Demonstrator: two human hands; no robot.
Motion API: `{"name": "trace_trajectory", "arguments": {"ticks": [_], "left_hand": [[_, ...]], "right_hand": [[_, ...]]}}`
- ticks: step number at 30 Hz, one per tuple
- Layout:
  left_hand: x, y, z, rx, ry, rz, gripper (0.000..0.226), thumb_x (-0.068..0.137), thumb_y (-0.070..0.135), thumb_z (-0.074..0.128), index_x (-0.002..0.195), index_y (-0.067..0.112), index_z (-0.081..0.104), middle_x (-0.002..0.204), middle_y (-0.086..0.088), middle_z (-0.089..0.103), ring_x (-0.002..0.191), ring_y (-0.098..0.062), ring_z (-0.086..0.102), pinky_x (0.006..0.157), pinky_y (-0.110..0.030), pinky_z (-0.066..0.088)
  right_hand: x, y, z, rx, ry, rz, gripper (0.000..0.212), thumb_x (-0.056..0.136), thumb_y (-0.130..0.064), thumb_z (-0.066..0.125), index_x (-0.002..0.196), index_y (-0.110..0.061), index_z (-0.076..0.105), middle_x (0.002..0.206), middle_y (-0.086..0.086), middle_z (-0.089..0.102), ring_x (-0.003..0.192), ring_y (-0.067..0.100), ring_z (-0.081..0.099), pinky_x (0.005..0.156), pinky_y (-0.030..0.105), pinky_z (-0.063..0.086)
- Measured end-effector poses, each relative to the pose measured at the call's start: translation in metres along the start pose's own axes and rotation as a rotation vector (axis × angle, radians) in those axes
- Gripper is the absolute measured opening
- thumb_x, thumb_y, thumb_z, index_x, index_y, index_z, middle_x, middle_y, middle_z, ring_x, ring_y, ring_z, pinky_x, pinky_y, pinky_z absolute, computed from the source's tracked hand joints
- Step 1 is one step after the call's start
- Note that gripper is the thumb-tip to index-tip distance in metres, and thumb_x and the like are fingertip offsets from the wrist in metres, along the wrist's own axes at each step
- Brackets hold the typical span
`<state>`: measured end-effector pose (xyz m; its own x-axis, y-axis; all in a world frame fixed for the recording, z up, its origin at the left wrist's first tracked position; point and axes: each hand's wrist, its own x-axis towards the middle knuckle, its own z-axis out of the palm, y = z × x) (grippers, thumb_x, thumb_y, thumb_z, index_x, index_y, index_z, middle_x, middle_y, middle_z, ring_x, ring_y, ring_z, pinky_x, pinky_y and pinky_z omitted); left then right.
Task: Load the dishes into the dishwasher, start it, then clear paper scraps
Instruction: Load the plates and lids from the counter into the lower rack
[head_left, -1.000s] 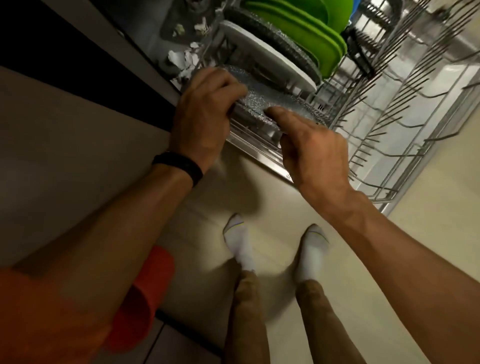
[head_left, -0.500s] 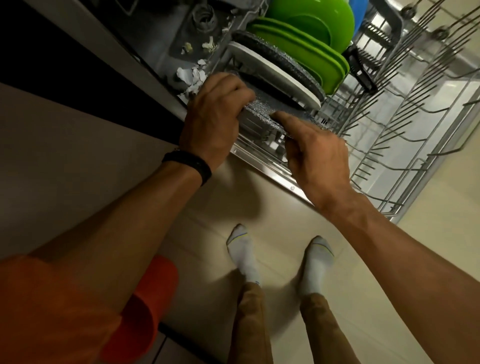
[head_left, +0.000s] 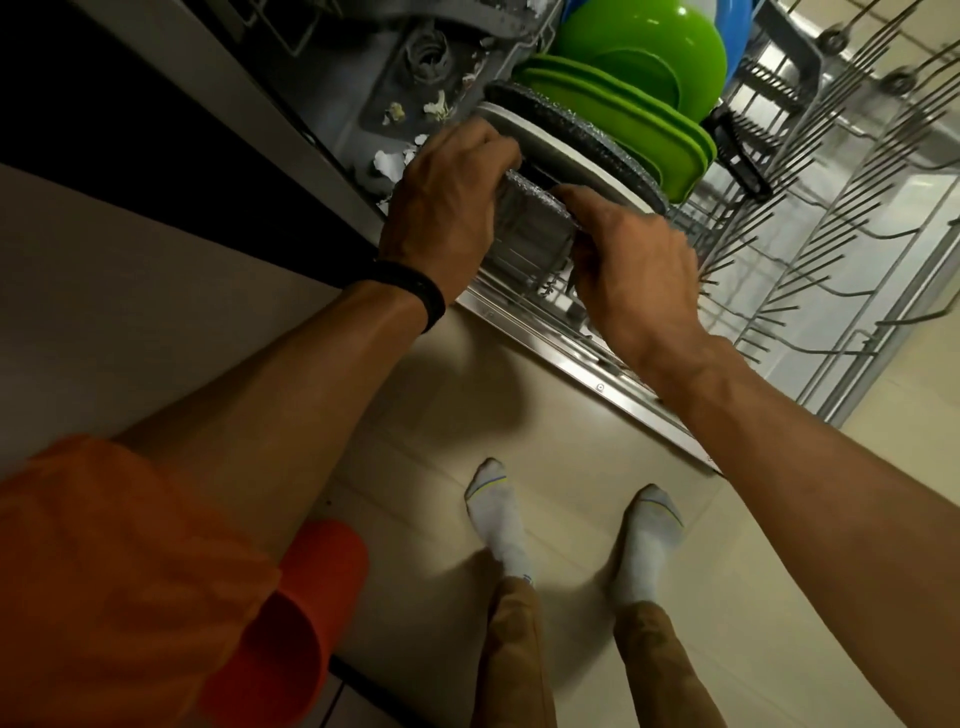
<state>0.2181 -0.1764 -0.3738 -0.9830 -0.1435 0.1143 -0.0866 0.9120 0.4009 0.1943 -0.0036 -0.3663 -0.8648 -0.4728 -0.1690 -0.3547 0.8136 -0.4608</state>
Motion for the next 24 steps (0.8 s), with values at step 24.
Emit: {"name": "trace_trajectory", "arguments": {"ticks": [24], "left_hand": [[0.002, -0.002, 0.002, 0.053, -0.038, -0.043, 0.027, 0.097, 0.008, 0.057, 0.123, 0.012, 0.059, 0.128, -0.006, 0.061, 0.109, -0.027, 0.064, 0.091, -0.041, 0.056]], "right_hand": [[-0.03, 0.022, 0.021, -0.19, 0.06, -0.094, 0.08, 0.087, -0.022, 0.073, 0.156, -0.011, 0.035, 0.155, 0.015, 0.035, 0.135, 0.033, 0.032, 0.107, 0.044, 0.046]]}}
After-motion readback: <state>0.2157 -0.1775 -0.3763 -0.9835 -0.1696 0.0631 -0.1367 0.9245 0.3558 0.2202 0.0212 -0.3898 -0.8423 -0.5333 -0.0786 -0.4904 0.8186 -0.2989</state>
